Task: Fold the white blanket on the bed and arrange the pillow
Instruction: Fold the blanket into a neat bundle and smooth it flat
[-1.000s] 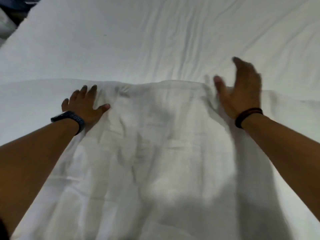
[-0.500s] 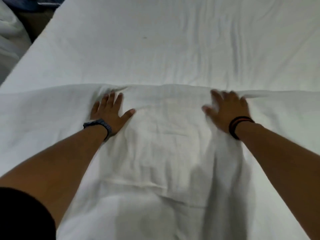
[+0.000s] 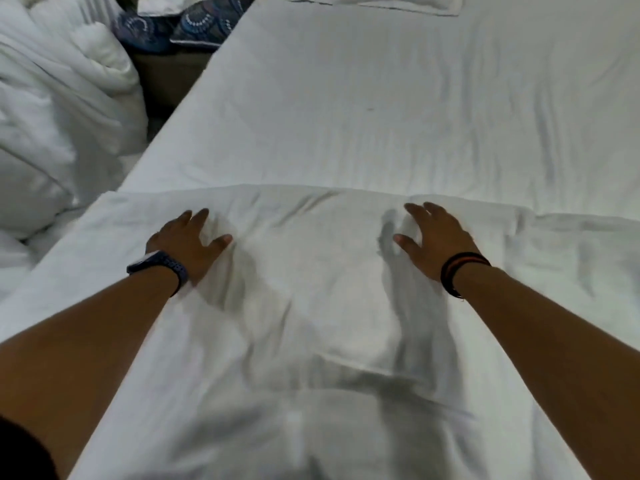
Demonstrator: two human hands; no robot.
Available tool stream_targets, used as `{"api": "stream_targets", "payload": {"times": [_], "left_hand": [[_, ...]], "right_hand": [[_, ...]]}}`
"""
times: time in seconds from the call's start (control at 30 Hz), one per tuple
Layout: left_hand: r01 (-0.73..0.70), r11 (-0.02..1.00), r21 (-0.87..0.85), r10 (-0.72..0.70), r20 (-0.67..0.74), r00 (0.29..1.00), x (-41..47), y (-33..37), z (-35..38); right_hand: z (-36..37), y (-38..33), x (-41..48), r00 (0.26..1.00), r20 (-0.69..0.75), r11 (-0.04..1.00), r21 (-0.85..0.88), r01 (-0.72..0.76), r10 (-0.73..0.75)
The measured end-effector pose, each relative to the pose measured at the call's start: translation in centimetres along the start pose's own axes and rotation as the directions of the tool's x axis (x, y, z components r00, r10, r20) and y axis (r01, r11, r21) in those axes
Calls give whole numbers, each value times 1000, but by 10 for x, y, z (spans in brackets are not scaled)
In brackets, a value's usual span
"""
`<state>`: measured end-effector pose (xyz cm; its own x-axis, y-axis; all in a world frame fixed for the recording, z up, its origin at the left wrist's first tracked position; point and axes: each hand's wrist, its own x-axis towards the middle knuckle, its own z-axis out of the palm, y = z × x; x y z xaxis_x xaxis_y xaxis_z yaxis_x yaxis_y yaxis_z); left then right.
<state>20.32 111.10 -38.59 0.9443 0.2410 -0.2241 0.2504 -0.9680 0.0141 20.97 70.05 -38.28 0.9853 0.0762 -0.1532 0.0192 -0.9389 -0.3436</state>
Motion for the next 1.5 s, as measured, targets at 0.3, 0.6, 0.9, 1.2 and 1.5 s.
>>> {"api": "stream_targets", "payload": {"times": [0.3, 0.6, 0.9, 1.2, 1.5], "left_hand": [[-226, 973, 52, 222, 70, 973, 67, -95, 53], [-282, 959, 10, 282, -15, 959, 93, -98, 52], [-345, 938, 39, 333, 188, 924, 71, -117, 42], [-649, 761, 23, 643, 112, 758, 84, -160, 20], [-739, 660, 137, 701, 243, 671, 84, -243, 10]], "right_hand": [[100, -93, 22, 947, 96, 922, -276, -271, 307], [105, -120, 10, 871, -1, 840, -263, -475, 492], [122, -160, -26, 835, -3, 820, -190, -541, 550], [161, -247, -79, 740, -20, 731, -135, -669, 673], [218, -362, -142, 695, -110, 693, -64, -718, 711]]}}
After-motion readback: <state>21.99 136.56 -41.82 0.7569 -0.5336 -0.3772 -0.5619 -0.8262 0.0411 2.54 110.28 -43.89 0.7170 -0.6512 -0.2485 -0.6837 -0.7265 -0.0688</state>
